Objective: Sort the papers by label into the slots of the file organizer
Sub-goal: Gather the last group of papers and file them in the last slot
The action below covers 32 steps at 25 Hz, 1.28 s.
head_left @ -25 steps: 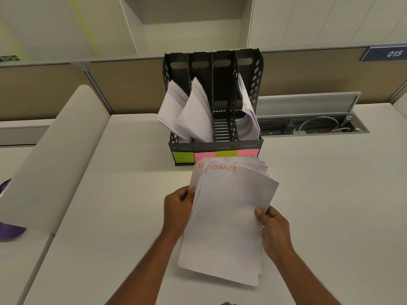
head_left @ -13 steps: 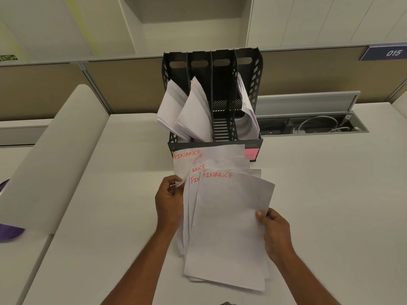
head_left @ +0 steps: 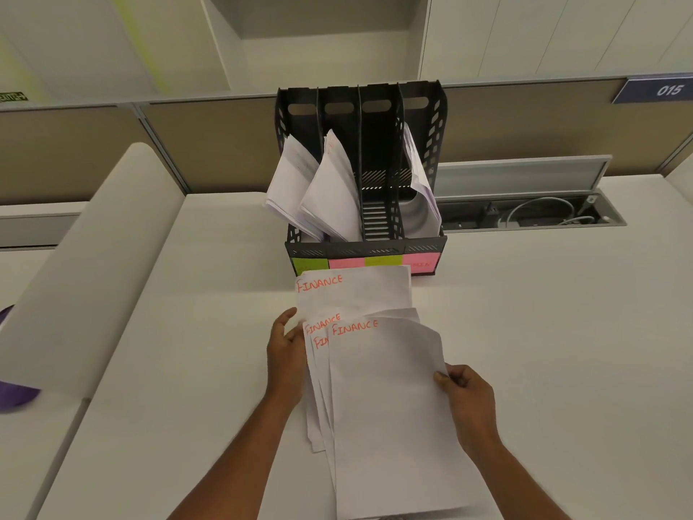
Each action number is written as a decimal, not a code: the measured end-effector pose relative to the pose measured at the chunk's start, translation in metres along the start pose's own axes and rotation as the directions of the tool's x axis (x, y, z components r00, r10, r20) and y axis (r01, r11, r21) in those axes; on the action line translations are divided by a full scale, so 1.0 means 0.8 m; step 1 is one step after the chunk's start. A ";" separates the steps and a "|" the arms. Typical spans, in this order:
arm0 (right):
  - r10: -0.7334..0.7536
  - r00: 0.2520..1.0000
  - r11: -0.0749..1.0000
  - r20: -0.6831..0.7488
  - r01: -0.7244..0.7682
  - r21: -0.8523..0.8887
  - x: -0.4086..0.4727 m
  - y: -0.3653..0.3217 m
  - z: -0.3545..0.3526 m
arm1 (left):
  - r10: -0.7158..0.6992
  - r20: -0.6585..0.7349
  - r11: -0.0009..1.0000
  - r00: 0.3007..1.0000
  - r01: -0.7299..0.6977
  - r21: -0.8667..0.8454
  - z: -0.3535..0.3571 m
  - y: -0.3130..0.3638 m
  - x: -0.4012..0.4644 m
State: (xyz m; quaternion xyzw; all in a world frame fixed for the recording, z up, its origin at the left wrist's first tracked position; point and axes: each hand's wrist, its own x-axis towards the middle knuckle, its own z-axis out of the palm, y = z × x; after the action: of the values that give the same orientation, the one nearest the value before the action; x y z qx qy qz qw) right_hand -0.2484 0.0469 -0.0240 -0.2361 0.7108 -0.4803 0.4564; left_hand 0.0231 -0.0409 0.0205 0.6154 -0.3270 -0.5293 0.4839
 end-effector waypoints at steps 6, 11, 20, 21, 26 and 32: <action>-0.037 0.999 0.976 -0.004 0.035 -0.214 -0.008 -0.005 0.011 | -0.117 0.311 0.992 0.943 0.093 0.090 -0.006 -0.052 -0.033; -0.088 0.982 0.914 0.165 0.146 -0.378 0.001 -0.038 0.009 | -0.148 0.245 0.989 0.958 0.142 0.044 -0.001 -0.050 -0.047; -0.394 0.903 0.915 0.171 0.402 -0.014 -0.022 -0.159 0.037 | 0.306 0.188 0.949 0.933 -0.315 0.019 0.036 0.091 -0.059; -0.500 0.857 0.865 0.125 0.502 0.015 -0.032 -0.168 0.043 | 0.380 0.173 0.921 0.909 -0.388 0.015 0.039 0.103 -0.063; -0.658 0.748 0.749 0.083 0.640 0.170 -0.049 -0.180 0.049 | 0.512 0.151 0.857 0.845 -0.514 -0.030 0.052 0.115 -0.071; -0.415 0.894 0.910 0.167 0.404 0.096 -0.023 -0.143 0.046 | 0.355 0.141 0.915 0.924 -0.374 0.149 0.035 0.042 -0.046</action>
State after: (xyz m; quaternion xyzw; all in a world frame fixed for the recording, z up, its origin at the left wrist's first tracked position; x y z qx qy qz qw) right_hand -0.2193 -0.0048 0.0824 -0.4102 0.5857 -0.5625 0.4151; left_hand -0.0082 -0.0250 0.0651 0.5528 -0.5072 -0.4326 0.5000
